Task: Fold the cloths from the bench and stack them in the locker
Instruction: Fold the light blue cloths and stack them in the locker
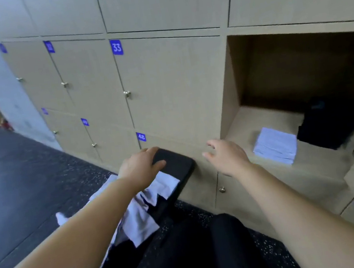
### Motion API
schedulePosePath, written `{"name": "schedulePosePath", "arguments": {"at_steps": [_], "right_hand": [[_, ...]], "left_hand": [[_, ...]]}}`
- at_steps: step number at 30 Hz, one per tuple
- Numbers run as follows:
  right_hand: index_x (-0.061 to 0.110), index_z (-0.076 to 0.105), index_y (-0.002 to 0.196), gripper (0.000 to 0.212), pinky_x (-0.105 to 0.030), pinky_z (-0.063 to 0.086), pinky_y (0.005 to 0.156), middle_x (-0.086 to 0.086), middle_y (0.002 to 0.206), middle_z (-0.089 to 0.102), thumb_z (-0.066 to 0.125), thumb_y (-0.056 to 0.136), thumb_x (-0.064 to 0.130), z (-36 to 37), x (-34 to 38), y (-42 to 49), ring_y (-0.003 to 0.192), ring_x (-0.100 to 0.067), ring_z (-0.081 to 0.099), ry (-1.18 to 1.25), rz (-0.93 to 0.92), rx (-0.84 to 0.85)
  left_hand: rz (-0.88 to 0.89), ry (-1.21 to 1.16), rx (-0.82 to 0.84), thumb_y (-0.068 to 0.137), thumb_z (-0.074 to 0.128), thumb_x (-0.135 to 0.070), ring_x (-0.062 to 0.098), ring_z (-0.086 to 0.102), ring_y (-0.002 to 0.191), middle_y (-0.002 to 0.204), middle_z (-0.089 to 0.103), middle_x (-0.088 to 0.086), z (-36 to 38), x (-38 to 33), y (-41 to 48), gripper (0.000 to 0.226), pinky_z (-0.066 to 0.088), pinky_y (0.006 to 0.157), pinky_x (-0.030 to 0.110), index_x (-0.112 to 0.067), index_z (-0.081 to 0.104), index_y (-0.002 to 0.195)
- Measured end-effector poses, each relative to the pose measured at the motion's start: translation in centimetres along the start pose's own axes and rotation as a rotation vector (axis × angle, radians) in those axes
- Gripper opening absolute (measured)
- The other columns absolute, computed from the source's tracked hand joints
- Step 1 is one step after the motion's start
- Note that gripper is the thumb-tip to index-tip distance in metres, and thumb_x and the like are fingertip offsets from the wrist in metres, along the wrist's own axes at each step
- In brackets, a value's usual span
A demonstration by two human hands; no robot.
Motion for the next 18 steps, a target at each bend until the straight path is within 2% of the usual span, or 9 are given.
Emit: {"name": "schedulePosePath", "arguments": {"at_steps": [3, 6, 9, 14, 16, 18], "right_hand": [[0.015, 0.051, 0.135, 0.045, -0.035, 0.044, 0.096, -0.007, 0.136, 0.056, 0.048, 0.095, 0.036, 3.5, 4.6, -1.5, 0.124, -0.028, 0.05, 0.03, -0.068, 0.055], [0.018, 0.049, 0.137, 0.046, -0.035, 0.044, 0.095, -0.007, 0.135, 0.056, 0.049, 0.095, 0.035, 6.2, 8.5, -2.6, 0.123, -0.029, 0.052, 0.042, -0.129, 0.097], [0.009, 0.053, 0.129, 0.042, -0.04, 0.046, 0.095, -0.01, 0.128, 0.061, 0.049, 0.095, 0.032, 8.7, 11.4, -3.2, 0.118, -0.031, 0.054, 0.047, -0.182, 0.135], [0.016, 0.052, 0.133, 0.041, -0.032, 0.046, 0.087, -0.006, 0.127, 0.061, 0.047, 0.096, 0.033, 11.9, 14.0, -2.9, 0.115, -0.026, 0.056, 0.056, -0.231, 0.195], [0.015, 0.053, 0.133, 0.041, -0.035, 0.048, 0.091, -0.007, 0.129, 0.06, 0.047, 0.097, 0.033, 13.1, 14.5, -2.9, 0.117, -0.028, 0.055, 0.053, -0.232, 0.215], [0.015, 0.057, 0.126, 0.036, -0.037, 0.049, 0.09, -0.008, 0.122, 0.063, 0.049, 0.096, 0.033, 14.6, 14.9, -3.0, 0.115, -0.029, 0.056, 0.041, -0.243, 0.23]], "left_hand": [[-0.09, -0.004, -0.013, 0.099, 0.048, -0.043, 0.027, 0.053, 0.123, 0.141, 0.051, 0.004, -0.9, 5.7, -3.9, 0.053, 0.044, 0.098, 0.04, -0.02, 0.039, 0.146], [-0.179, 0.0, -0.027, 0.099, 0.049, -0.043, 0.026, 0.052, 0.123, 0.139, 0.053, 0.004, -1.7, 10.7, -6.9, 0.055, 0.043, 0.099, 0.041, -0.018, 0.039, 0.146], [-0.248, 0.01, -0.052, 0.098, 0.051, -0.042, 0.026, 0.054, 0.12, 0.137, 0.055, 0.005, -2.3, 14.6, -9.3, 0.054, 0.045, 0.096, 0.039, -0.018, 0.041, 0.145], [-0.32, -0.021, -0.062, 0.099, 0.051, -0.039, 0.026, 0.051, 0.127, 0.143, 0.051, 0.005, -1.6, 18.9, -11.7, 0.053, 0.043, 0.101, 0.04, -0.016, 0.041, 0.146], [-0.339, -0.04, -0.05, 0.099, 0.051, -0.039, 0.024, 0.05, 0.128, 0.145, 0.049, 0.004, -0.5, 20.5, -12.6, 0.054, 0.042, 0.101, 0.037, -0.016, 0.04, 0.147], [-0.364, -0.06, -0.044, 0.099, 0.051, -0.038, 0.023, 0.05, 0.128, 0.146, 0.049, 0.002, 0.6, 22.2, -13.7, 0.053, 0.041, 0.102, 0.035, -0.017, 0.04, 0.147]]}}
Point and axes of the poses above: each hand's wrist, its own y-axis towards the middle knuckle, its own z-axis out of the palm, x = y × z, the point moved 10 cm from there along y, towards the middle knuckle
